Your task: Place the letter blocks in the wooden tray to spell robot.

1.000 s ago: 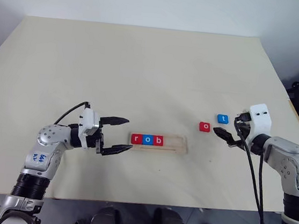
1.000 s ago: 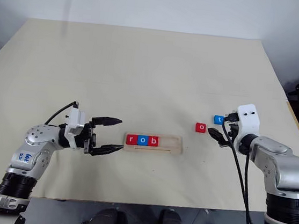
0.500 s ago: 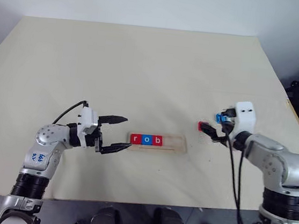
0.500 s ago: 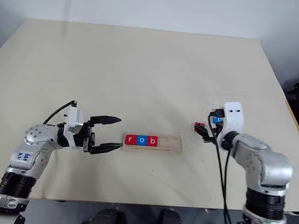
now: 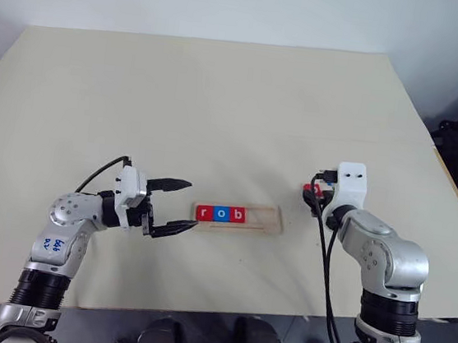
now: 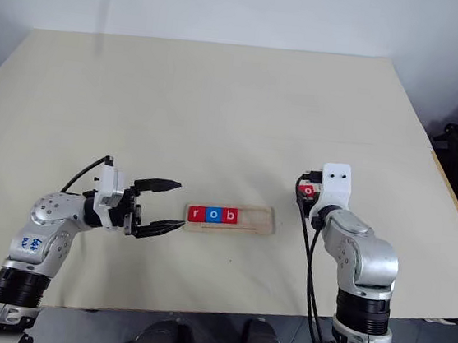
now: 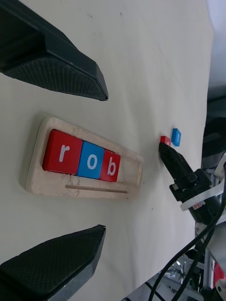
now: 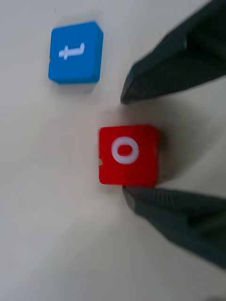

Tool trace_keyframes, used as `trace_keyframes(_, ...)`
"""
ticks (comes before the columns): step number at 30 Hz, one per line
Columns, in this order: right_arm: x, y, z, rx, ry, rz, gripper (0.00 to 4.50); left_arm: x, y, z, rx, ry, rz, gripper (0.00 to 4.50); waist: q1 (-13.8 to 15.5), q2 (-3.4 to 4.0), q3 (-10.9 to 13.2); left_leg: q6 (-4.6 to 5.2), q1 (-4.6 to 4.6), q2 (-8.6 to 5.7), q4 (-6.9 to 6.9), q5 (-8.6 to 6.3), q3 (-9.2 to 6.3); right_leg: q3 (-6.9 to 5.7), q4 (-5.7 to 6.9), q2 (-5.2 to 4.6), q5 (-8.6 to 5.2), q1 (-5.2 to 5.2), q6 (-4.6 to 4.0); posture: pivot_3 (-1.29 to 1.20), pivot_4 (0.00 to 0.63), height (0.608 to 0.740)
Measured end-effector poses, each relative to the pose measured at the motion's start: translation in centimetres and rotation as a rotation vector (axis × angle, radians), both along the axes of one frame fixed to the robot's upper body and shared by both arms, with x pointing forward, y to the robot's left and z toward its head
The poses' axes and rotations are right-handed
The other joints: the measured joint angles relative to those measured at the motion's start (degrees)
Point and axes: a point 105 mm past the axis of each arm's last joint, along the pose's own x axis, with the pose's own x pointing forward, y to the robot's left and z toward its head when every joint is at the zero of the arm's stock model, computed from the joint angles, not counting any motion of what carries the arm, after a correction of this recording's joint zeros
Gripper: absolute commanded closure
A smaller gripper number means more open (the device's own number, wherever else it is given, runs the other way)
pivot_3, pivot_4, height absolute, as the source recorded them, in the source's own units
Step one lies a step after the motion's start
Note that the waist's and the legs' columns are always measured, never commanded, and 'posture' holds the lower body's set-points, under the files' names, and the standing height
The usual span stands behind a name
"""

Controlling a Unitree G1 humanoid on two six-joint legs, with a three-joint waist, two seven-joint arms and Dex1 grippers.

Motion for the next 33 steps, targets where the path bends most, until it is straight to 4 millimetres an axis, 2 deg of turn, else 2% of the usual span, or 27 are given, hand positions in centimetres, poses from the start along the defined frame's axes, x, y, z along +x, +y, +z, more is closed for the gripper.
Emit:
trace_keyframes(7,-1.6,0.3,-0.4,-0.006,0.000,0.009,3.04,0.0,-0.1,0.0,-0.001,0.003,-0.006,0.00,0.06,0.00,0.00,0.00,-0.01,-0.01,-0.02,0.00,-0.01,0.00,-0.04,-0.01,0.00,0.00,0.00,0.00,0.150,0.740)
trace_keyframes(14,-5.4,-0.1,-1.1,-0.029,0.054,0.032,3.04,-0.1,-0.8,0.0,0.002,0.011,-0.051,0.00,0.25,0.00,0.00,0.01,-0.02,-0.02,-0.04,-0.01,-0.08,-0.02,-0.08,0.00,0.00,0.01,-0.01,0.00,0.150,0.740)
trace_keyframes(18,-7.8,1.1,-1.6,-0.001,0.081,0.054,3.04,0.0,-1.2,0.3,0.007,0.008,-0.086,0.00,0.04,-0.02,-0.01,0.00,-0.01,-0.02,-0.05,-0.01,-0.13,0.00,-0.09,0.02,-0.01,0.01,-0.02,0.00,0.150,0.740)
trace_keyframes(21,-8.4,1.8,-1.7,0.020,0.092,0.054,3.04,0.2,-1.4,0.7,0.009,-0.004,-0.102,0.00,0.03,-0.04,-0.03,0.00,0.00,-0.02,-0.05,-0.01,-0.15,-0.01,-0.09,0.04,-0.01,0.01,-0.02,0.00,0.150,0.740)
trace_keyframes(23,-8.6,1.9,-1.7,0.024,0.096,0.048,2.26,0.2,-1.3,0.5,0.009,0.006,-0.104,0.00,0.06,-0.04,-0.03,0.00,0.00,-0.02,-0.06,-0.01,-0.15,-0.01,-0.10,0.04,-0.01,0.01,-0.03,0.00,0.150,0.740)
trace_keyframes(24,-8.7,1.9,-1.7,0.025,0.099,0.053,2.09,0.3,-1.2,0.4,0.009,0.013,-0.103,0.00,0.07,-0.04,-0.03,0.00,-0.01,-0.03,-0.06,-0.01,-0.15,-0.02,-0.13,0.03,-0.01,0.02,-0.02,0.00,0.150,0.740)
trace_keyframes(27,-8.7,1.7,-1.5,0.009,0.097,0.097,1.10,0.2,-1.1,0.2,0.009,0.021,-0.108,0.00,0.13,-0.05,-0.03,0.02,-0.03,-0.06,-0.05,-0.02,-0.15,-0.01,-0.17,0.01,-0.01,0.02,-0.02,0.00,0.150,0.740)
trace_keyframes(30,-8.7,0.9,0.1,-0.030,0.053,0.230,0.06,0.2,-1.1,0.2,0.010,0.022,-0.107,0.00,0.27,-0.05,-0.02,0.05,-0.03,-0.08,-0.04,-0.04,-0.21,-0.04,-0.21,0.00,0.00,0.08,0.00,0.00,0.150,0.740)
trace_keyframes(33,-9.1,-0.6,1.4,-0.059,0.029,0.367,0.02,0.3,-1.1,0.3,0.009,0.020,-0.105,0.00,0.32,-0.06,-0.01,0.09,-0.03,-0.08,-0.06,-0.06,-0.37,-0.08,-0.28,0.02,0.00,0.14,0.01,0.00,0.150,0.740)
